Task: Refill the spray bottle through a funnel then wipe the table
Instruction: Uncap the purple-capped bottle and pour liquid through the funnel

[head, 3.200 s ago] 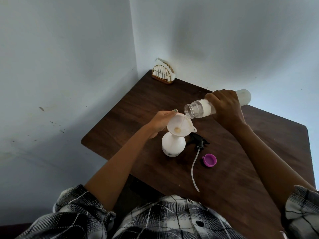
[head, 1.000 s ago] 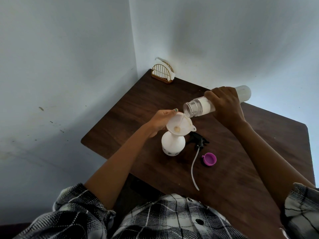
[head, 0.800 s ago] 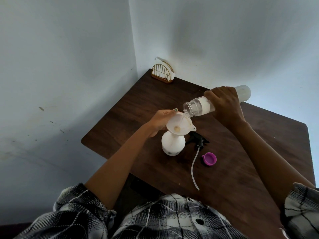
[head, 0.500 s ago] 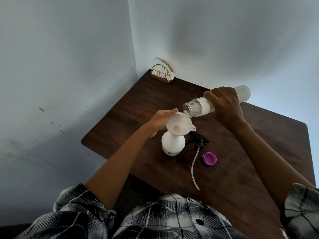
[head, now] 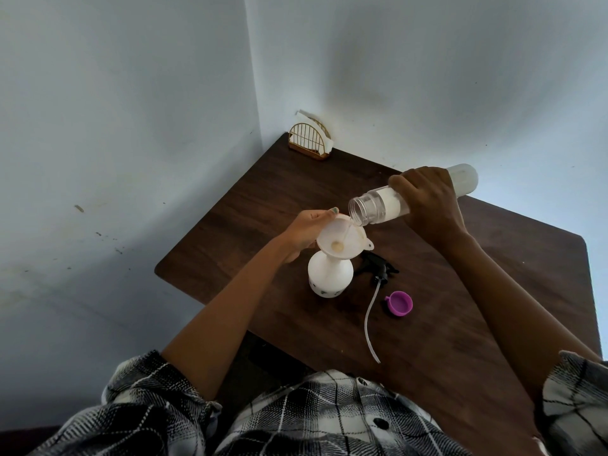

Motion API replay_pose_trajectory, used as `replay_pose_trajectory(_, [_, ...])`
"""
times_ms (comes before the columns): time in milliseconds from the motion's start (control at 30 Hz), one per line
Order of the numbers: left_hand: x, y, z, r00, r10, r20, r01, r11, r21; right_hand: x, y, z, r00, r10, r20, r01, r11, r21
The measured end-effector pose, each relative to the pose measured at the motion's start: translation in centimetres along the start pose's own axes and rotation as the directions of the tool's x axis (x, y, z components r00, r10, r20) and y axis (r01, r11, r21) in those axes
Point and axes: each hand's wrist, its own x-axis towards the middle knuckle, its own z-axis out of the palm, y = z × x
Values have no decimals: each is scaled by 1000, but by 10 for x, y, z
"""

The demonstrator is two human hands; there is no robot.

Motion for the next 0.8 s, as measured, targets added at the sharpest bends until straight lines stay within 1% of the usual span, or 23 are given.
replay_pose_trajectory(333, [2,-1,0,1000,-10,-7,10,1000,6,1,-1,-2,1000,0,6,-1,1000,13])
replay_pose_trajectory(800, [2,-1,0,1000,-7,-9,7,1000,-2,1,1,2,1000,-16,-4,16,1000,-13])
